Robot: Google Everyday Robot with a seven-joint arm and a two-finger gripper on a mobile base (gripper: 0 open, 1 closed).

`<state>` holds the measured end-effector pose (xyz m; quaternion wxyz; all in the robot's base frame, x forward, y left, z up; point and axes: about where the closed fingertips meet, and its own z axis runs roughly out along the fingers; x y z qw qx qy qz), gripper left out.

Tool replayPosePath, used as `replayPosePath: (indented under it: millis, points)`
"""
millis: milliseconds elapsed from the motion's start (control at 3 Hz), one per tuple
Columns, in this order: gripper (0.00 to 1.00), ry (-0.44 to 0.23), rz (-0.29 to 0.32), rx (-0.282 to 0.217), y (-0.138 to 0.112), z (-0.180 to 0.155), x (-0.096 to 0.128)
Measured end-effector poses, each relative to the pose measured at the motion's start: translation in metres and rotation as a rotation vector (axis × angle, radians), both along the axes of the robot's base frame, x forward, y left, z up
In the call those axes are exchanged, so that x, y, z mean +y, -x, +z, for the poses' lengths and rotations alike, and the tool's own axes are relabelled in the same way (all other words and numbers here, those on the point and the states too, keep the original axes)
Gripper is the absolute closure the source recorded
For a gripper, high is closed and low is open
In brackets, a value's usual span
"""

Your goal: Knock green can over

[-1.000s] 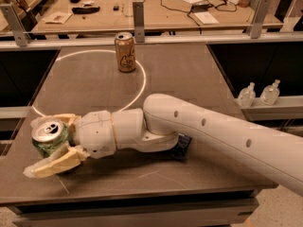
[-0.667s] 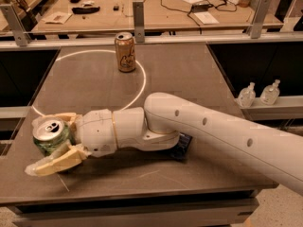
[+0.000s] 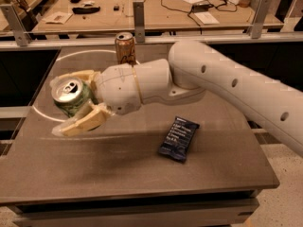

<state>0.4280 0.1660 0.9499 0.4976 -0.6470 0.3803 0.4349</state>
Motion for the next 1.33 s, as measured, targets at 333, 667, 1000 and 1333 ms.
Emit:
replayPosePath:
  millis: [333,667,1000,1333]
  points:
    - [1.00,0.068,0.045,-0.184,-0.011,0.025,-0.015]
    - [1.00,0.139,0.174,-0.385,-0.007,0.030,-0.018]
    - [1.00,0.230,0.343,-0.544,0.006,0.016,-0.014]
    - [1.00,0.362,0.421,-0.639,0.012,-0.005,-0.011]
